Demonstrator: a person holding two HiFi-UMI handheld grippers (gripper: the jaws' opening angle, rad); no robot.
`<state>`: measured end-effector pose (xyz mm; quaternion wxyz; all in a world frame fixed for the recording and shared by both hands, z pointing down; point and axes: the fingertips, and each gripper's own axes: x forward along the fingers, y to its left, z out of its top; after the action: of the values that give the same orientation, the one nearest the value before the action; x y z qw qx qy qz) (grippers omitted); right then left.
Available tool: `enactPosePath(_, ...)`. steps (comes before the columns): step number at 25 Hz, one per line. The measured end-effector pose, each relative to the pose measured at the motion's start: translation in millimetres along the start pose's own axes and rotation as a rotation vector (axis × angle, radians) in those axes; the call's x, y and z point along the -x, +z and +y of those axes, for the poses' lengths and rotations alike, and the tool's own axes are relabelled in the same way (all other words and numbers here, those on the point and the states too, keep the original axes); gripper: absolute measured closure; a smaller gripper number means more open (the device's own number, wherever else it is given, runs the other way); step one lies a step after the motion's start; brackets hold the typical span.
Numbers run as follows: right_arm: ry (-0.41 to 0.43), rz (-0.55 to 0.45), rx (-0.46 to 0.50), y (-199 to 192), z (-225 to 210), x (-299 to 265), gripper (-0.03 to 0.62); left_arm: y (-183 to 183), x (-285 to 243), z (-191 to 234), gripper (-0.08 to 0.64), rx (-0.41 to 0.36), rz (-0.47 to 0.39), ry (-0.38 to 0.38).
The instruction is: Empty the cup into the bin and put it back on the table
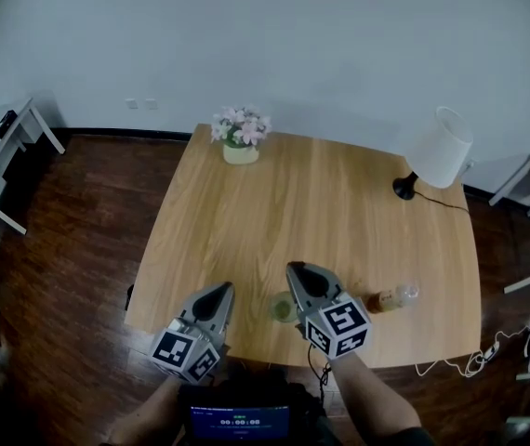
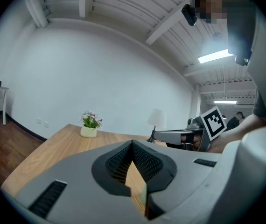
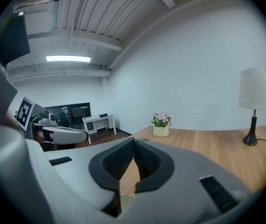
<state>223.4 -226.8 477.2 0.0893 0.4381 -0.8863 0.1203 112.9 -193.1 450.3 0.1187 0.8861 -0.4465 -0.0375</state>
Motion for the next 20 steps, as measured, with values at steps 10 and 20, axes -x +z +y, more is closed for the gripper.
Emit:
enactPosePath(10, 0.072, 0.115, 0.013, -52, 6, -9, 0.382, -29, -7, -1, 0.560, 0.020, 0.067, -0.013)
enactPosePath(20, 0.110, 0.202, 0.054, -93, 15, -6, 0.284, -45, -7, -1, 0.560, 0.029, 0.101, -0.007)
